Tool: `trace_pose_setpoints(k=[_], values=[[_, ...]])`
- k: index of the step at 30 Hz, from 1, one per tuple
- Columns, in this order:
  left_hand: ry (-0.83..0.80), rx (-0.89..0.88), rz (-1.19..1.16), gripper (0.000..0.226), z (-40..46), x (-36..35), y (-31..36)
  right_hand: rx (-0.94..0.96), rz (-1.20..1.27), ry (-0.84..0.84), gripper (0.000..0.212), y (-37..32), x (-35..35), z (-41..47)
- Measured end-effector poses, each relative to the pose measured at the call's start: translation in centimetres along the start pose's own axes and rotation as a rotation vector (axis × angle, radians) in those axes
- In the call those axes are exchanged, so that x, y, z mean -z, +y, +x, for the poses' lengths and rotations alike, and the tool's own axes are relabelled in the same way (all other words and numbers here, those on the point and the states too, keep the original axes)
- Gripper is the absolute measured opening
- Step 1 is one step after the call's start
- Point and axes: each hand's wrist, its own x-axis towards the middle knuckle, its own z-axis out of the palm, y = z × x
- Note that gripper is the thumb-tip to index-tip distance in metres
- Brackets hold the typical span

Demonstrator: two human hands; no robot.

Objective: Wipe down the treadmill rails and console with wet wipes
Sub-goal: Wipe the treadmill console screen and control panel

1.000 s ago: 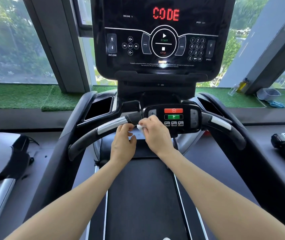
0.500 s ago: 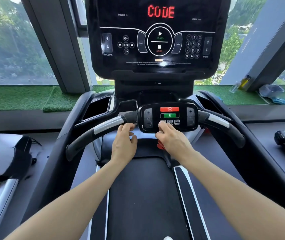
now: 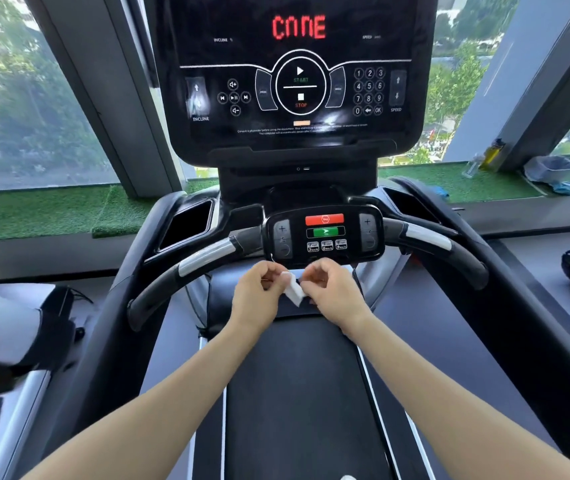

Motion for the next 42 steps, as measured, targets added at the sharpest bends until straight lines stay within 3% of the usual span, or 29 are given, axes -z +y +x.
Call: trace_pose_setpoints(k=[3,6,14,27,36,42], values=[[0.118,0.179,-0.095,0.009,0.4,-0.2,0.0,0.283,-0.244,-0.006,0.016,-0.4,-1.0,-0.4],[0.106,0.245,-0.275,0.009,0.4,-0.2,0.7,0.405,-0.368,0.066,0.023,-0.4,-1.8,-0.2],[0.217,0.225,-0.217,0.015,1.0,2.4,-0.1,0.506,-0.462,0.214,0.024,-3.0,-2.9,3.1],[0.230,0.233,-0.078,0.012,0.4,1.6,-0.8,0.566,-0.743,0.153,0.020,-1.1,-3.4,2.7],[0.165,0.195,-0.029,0.024,0.6,0.2,0.1,0.641,-0.962,0.077,0.010,-1.7,-2.3,2.3],[0.170,0.160,0.016,0.023,0.7,0.0,-0.1,0.716,-1.081,0.117,0.036,-2.5,-1.1,2.0]])
